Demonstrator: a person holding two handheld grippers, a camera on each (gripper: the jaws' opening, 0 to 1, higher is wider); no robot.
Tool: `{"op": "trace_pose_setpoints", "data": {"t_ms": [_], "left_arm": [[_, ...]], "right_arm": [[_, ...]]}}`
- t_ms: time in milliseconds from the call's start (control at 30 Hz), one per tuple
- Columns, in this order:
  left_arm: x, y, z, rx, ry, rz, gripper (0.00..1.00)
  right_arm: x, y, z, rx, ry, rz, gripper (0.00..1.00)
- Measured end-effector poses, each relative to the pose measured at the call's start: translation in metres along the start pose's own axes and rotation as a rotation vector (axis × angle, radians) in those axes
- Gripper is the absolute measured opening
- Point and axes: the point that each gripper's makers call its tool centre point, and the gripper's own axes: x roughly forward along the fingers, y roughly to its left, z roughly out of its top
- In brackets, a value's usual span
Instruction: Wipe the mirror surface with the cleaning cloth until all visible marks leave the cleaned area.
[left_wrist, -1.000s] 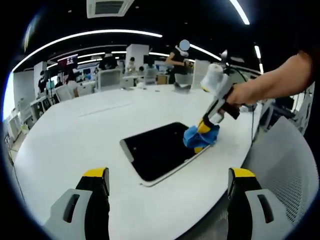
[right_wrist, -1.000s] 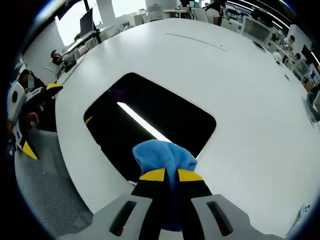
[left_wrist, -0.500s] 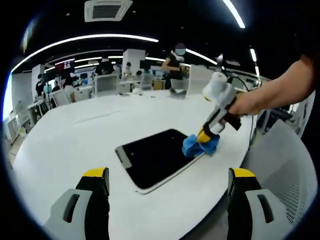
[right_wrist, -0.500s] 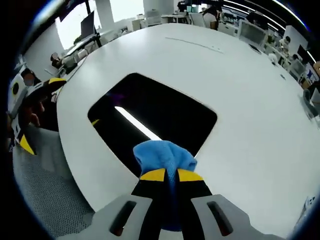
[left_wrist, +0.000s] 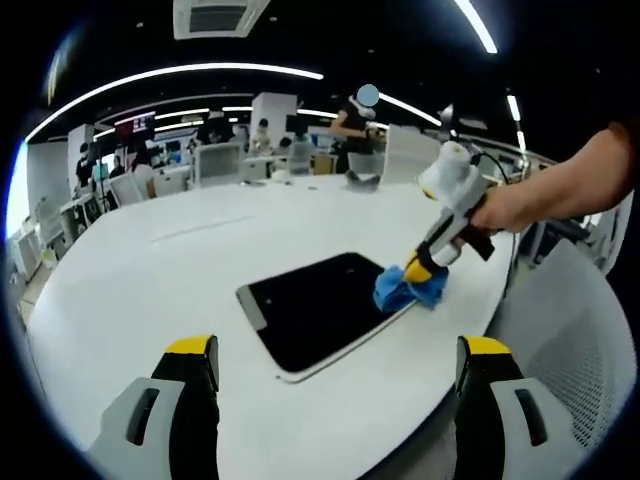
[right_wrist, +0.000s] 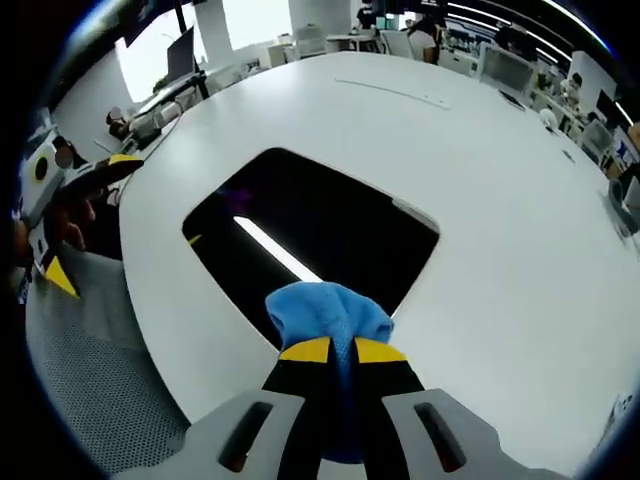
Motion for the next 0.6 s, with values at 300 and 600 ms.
{"op": "trace_pose_setpoints", "data": {"t_ms": [300,600], "left_arm": [[0.000,-0.002,-0.004,-0.040,0.027,-0.010,0.99],[0.001,-0.007,-0.006,-0.037,0.042,-0.031,1.00]], "right_arm": [[0.000,0.002,0.001,-0.028,-0.023,-0.016,0.02],[0.002,0.010,0.004,-0.032,-0.022,-0.019,0.02]]}}
